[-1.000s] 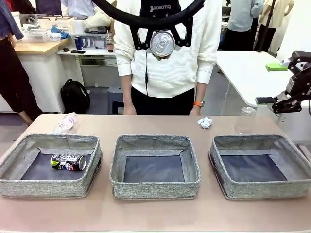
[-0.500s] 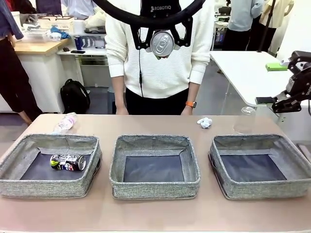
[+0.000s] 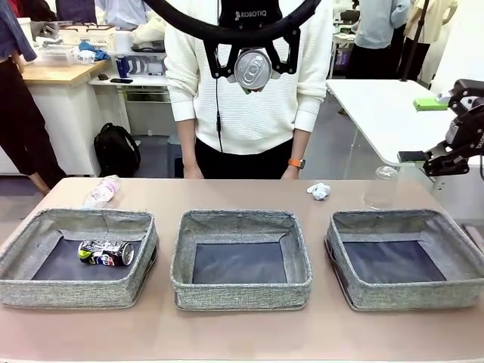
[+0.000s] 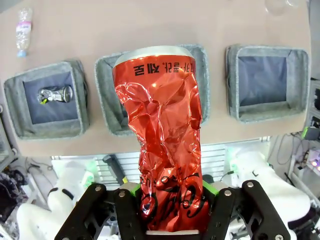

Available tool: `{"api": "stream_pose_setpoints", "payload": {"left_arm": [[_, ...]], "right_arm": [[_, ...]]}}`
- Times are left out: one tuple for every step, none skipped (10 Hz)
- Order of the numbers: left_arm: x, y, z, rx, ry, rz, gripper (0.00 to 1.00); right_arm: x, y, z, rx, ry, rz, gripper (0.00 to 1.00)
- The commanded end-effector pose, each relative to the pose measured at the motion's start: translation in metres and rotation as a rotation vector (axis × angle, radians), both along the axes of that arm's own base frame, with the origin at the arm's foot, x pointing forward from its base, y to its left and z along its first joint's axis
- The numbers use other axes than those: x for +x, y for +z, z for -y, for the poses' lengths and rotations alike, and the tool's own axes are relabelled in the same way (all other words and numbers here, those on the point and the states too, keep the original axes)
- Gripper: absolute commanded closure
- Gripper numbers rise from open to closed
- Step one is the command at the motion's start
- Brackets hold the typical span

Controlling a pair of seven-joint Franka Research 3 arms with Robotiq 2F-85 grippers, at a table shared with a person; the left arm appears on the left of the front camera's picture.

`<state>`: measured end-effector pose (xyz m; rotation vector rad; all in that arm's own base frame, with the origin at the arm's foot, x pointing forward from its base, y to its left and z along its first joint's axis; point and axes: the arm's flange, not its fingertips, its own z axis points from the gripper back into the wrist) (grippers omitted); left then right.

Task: Sort the waste into the appropriate baskets.
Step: Place the picked waste into the Fabric basket indicated by the person.

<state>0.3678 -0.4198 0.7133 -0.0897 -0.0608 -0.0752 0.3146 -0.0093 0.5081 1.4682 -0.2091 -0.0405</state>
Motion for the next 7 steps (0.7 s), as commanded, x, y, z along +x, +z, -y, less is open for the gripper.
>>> {"api": "stream_pose_setpoints", "payload": {"left_arm": [[-0.0017,0.0051,-0.0018,-0.006,-0.004,-0.014,0.84],[-0.0017,0.0051,-0.0018,-0.006,-0.004,-0.014,0.84],[-0.0017,0.0051,-0.0018,-0.006,-0.004,-0.014,0.84],[-0.0017,0.0051,-0.0018,-0.006,-0.004,-0.014,0.84],[-0.0017,0.0051,-0.0018,-0.006,-0.004,-0.014,0.84],[-0.0017,0.0051,-0.0018,-0.006,-0.004,-0.014,0.84],[-0.0017,0.0051,-0.0018,-0.006,-0.004,-0.014,0.84]], "right_arm": [[0.0015,0.0040,-0.0014,0.028,-0.005,0.005,0.00],[0.0015,0.0040,-0.0014,0.028,-0.005,0.005,0.00],[0.0015,0.0040,-0.0014,0.028,-0.005,0.005,0.00],[0.0015,0.0040,-0.0014,0.028,-0.005,0.005,0.00],[0.0015,0.0040,-0.0014,0.028,-0.005,0.005,0.00],[0.0015,0.0040,-0.0014,0.028,-0.005,0.005,0.00],[0.0015,0.0040,-0.0014,0.028,-0.005,0.005,0.00]]}}
